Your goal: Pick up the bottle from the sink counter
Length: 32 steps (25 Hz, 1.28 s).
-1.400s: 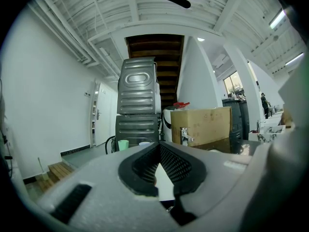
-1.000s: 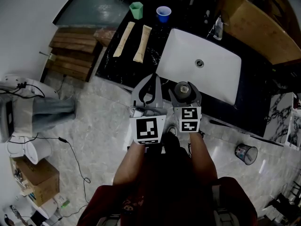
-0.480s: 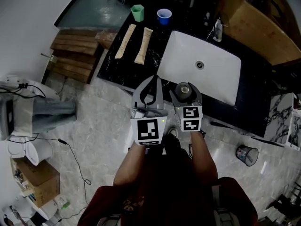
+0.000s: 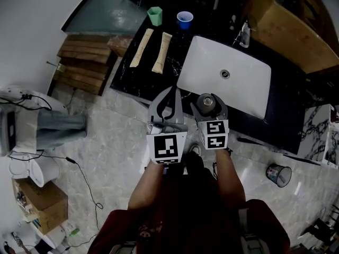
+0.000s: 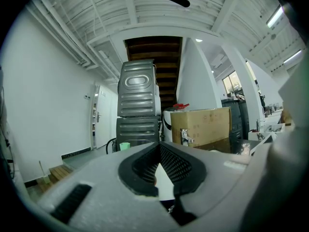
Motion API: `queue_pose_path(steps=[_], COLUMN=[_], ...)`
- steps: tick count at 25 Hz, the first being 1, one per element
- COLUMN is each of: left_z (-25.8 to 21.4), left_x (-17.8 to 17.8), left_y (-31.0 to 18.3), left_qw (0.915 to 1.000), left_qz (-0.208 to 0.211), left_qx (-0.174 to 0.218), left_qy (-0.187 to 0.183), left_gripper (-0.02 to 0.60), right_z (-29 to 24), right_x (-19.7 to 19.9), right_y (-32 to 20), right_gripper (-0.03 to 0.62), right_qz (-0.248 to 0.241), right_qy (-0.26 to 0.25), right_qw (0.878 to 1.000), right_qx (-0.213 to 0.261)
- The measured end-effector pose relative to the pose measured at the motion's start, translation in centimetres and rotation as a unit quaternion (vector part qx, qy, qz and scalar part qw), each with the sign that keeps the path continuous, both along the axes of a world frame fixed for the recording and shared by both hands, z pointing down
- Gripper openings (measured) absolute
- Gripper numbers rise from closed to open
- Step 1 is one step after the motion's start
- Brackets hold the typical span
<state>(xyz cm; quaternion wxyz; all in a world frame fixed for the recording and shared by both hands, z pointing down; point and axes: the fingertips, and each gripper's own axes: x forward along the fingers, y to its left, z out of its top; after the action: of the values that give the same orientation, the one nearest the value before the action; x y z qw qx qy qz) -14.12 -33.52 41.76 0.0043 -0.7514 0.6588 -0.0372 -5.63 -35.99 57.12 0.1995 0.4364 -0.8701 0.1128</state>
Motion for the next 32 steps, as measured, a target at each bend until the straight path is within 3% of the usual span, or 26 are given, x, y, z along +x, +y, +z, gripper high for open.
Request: queue_pose_path(steps=[32], left_z=[-3.0], left_x=[1.6], left_y=[0.0], left_qw=[0.9993], left_qz=[0.015], left_qx=[0.036], left_qy=[-0.003], left_gripper=[0.003], right_z=[-11.3], right_x=[2.1], right_y=[-0.9], right_gripper=[0.336], right_qz=[0.012], right_qy=[-0.022], right_qw=[0.993], right_qx=[0.111])
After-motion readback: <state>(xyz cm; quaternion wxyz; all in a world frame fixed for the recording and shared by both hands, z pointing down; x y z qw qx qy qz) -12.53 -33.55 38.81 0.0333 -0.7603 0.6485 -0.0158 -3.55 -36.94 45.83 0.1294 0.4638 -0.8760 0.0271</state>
